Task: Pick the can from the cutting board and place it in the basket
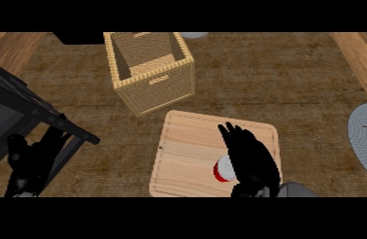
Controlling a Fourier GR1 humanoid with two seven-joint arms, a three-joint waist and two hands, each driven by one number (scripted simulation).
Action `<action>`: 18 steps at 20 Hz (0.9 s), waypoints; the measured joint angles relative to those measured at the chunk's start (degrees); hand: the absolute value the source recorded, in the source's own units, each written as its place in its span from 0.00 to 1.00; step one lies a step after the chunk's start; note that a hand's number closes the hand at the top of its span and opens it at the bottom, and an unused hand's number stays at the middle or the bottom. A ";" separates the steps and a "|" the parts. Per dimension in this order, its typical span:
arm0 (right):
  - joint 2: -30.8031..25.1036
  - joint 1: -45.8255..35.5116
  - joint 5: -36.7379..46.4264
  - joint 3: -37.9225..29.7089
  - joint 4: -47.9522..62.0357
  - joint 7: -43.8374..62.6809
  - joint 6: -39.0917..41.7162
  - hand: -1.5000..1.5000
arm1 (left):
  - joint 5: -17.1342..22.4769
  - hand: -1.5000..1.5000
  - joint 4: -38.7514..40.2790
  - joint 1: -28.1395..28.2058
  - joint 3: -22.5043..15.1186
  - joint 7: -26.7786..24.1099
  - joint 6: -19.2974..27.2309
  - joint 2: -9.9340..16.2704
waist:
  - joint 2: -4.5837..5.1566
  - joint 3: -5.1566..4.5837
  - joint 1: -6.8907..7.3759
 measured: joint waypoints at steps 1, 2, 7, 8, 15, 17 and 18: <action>0.37 0.23 0.47 0.16 0.31 -0.02 -0.06 0.00 | -0.25 0.50 0.05 -0.01 0.02 0.16 0.06 -0.08 | -0.04 0.05 -0.04; 1.15 0.34 1.04 0.43 0.88 -0.05 -0.21 0.00 | -0.11 0.50 0.15 -0.03 0.14 0.04 -0.20 -0.16 | -0.06 0.08 -0.03; 1.91 1.62 2.92 0.42 2.37 -1.27 -0.68 0.00 | -0.68 0.50 0.20 0.08 0.48 -0.44 -0.52 -0.59 | -0.09 0.15 -0.06; 2.29 1.78 3.26 0.45 2.82 -1.40 -0.74 0.00 | -0.44 0.50 0.28 0.11 0.61 -0.76 -0.97 -0.61 | -0.09 0.16 -0.05; 4.46 2.15 5.09 0.17 5.53 -2.11 -0.73 1.00 | -1.15 0.50 0.11 -0.10 1.03 0.07 -1.15 -1.12 | -0.05 0.13 0.05; 4.55 1.87 6.71 1.47 5.60 -2.37 -0.41 1.00 | -1.19 0.50 0.10 -0.11 1.21 -0.03 -1.35 -1.29 | -0.08 0.08 0.08; 4.63 1.41 7.20 1.63 6.09 -2.61 -0.22 1.00 | -1.45 0.50 0.10 -0.15 1.20 -0.23 -1.34 -1.39 | -0.05 0.07 0.16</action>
